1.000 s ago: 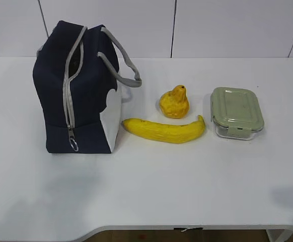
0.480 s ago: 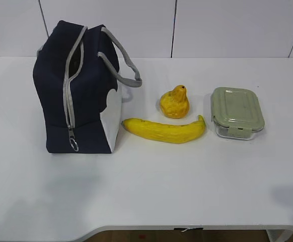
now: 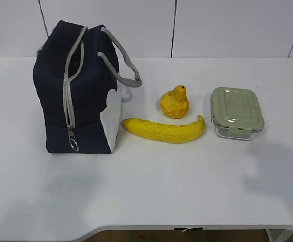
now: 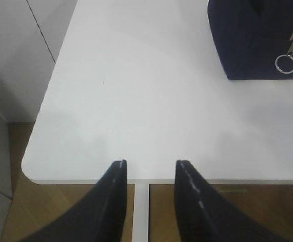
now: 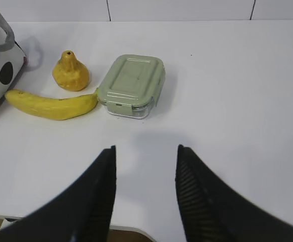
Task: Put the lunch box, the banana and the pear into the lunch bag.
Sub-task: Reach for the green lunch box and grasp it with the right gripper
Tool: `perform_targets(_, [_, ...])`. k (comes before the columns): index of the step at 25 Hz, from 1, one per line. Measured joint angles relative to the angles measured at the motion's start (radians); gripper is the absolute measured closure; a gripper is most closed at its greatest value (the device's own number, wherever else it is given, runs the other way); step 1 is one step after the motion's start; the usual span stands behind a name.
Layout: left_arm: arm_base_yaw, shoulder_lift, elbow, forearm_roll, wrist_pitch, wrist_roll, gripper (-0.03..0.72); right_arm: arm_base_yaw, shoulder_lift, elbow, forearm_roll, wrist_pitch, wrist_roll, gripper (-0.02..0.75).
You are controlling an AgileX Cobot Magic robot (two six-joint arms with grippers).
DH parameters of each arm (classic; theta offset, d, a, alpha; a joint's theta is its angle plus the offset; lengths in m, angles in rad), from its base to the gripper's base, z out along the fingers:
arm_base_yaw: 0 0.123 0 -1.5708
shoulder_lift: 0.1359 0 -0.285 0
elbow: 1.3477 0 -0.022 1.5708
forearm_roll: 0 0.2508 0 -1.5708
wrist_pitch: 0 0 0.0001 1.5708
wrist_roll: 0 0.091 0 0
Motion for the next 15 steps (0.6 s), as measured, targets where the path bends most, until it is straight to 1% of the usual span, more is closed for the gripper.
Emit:
perform_targets(6, [0.000, 0.000, 0.000, 0.000, 0.000, 0.000, 0.443, 0.000, 0.187, -0.005, 0.027, -0.176, 0.002, 0.412])
perform_targets(15, [0.000, 0.000, 0.000, 0.000, 0.000, 0.000, 0.443, 0.000, 0.448, -0.137, 0.050, -0.215, 0.003, 0.412])
